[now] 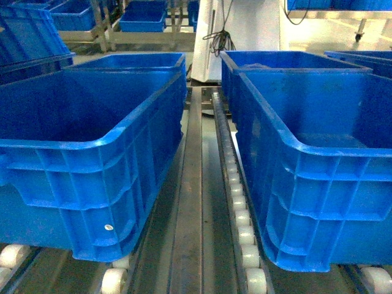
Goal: Sort blue parts and orange caps into right shelf containers
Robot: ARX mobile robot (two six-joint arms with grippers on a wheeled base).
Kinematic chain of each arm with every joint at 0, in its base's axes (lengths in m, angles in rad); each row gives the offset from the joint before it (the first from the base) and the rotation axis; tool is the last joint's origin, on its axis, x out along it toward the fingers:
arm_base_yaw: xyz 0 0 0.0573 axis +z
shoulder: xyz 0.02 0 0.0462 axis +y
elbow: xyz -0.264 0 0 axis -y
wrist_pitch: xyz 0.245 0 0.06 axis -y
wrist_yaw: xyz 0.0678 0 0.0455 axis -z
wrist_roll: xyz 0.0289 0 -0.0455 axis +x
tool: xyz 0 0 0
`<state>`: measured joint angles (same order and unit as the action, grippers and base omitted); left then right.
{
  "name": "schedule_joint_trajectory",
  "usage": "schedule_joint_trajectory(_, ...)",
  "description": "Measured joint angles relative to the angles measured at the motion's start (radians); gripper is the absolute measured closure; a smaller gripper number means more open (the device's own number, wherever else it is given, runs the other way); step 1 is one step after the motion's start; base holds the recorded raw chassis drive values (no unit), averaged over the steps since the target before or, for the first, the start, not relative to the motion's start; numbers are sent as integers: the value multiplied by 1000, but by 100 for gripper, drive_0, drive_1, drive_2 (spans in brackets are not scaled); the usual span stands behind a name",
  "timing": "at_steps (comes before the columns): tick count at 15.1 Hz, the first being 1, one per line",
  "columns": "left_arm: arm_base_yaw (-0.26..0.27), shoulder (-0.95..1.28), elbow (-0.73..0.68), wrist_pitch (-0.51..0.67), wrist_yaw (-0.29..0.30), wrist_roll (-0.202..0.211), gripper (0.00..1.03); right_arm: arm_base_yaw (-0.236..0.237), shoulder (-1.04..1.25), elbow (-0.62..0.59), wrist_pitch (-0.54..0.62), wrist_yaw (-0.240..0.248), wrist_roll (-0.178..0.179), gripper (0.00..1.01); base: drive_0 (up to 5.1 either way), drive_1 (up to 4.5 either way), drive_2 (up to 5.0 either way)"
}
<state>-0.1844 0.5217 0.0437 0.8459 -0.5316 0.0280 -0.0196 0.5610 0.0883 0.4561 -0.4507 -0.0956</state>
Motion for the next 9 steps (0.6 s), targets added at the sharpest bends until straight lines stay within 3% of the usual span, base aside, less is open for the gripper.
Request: schedule_joint_trajectory(9,0,0,0,0,0,0,58,0,0,0,0,0,0,59,0,0,0)
